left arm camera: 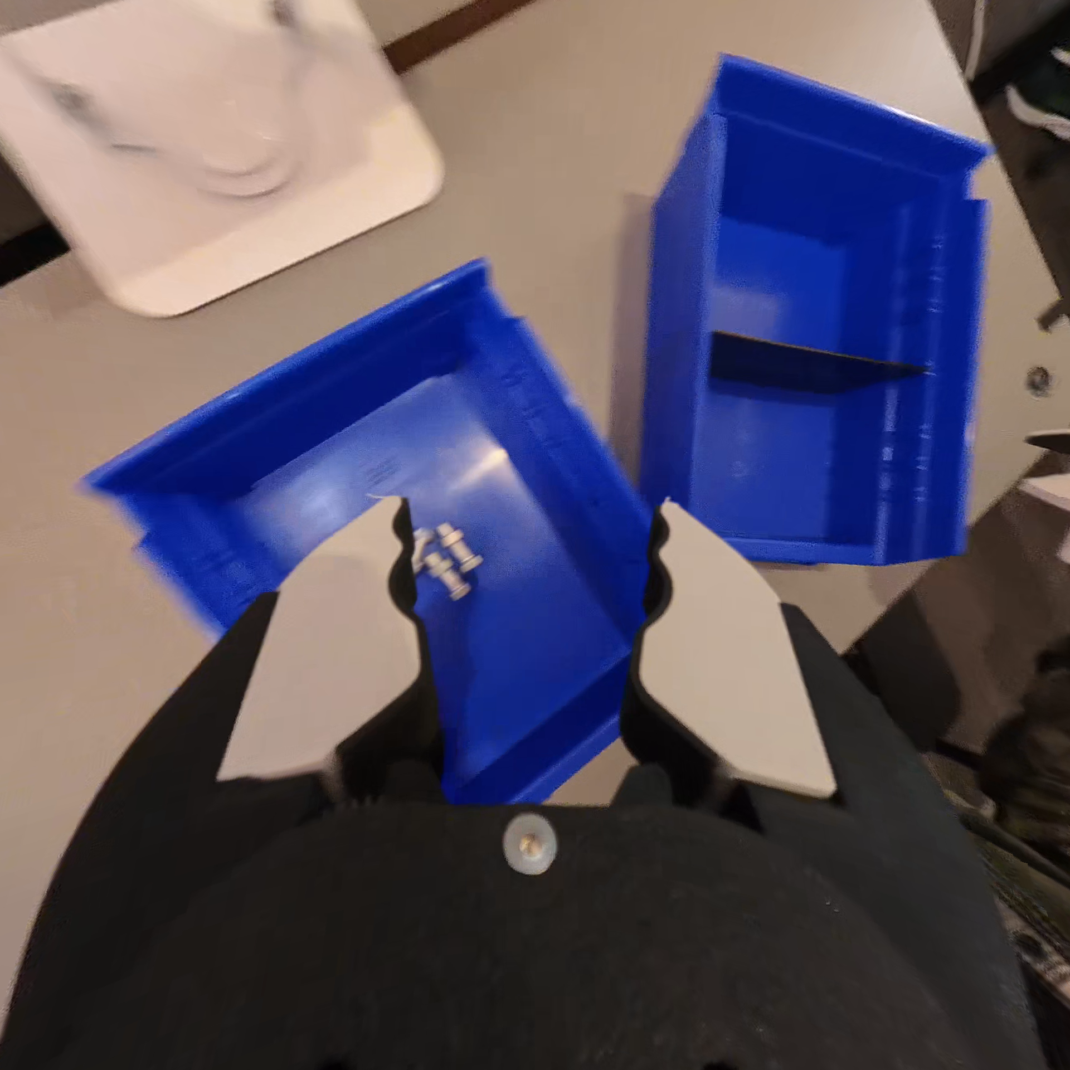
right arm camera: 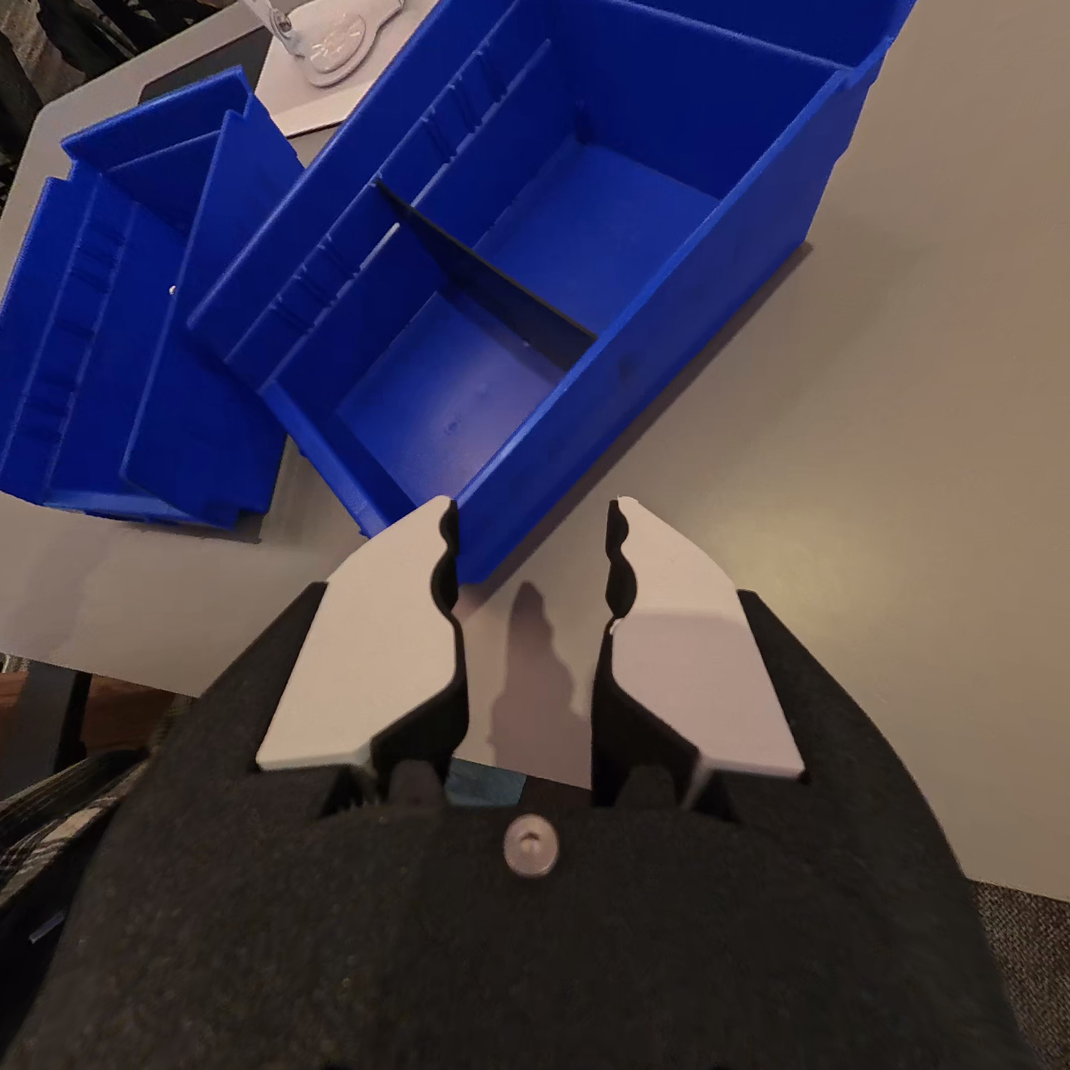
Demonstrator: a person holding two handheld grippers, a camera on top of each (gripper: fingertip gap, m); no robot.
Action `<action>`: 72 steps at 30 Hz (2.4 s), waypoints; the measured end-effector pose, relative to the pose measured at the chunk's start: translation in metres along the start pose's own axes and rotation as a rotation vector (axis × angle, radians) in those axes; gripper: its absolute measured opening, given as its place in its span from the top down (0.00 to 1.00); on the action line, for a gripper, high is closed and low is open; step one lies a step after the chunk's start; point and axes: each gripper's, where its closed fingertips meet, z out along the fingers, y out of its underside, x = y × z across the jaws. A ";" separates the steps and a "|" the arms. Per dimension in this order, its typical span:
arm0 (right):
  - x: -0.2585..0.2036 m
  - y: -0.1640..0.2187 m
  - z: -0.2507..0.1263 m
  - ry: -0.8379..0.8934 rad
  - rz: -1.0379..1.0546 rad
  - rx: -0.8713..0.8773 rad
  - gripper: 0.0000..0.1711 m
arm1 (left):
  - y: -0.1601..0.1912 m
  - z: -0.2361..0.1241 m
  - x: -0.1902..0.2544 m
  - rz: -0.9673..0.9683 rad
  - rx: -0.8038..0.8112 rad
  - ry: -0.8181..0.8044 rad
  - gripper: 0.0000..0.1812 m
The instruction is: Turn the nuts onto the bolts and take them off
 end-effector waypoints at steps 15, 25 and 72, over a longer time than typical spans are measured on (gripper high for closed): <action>-0.023 -0.004 0.014 0.001 -0.046 -0.029 0.71 | 0.143 0.024 -0.122 -0.224 -0.243 -0.189 0.45; -0.018 -0.010 0.016 0.024 -0.029 -0.039 0.70 | 0.191 0.035 -0.122 -0.328 -0.481 -0.109 0.97; 0.136 -0.037 0.049 0.265 0.077 -0.637 0.97 | 0.362 -0.132 -0.325 -0.763 -0.326 -0.239 0.98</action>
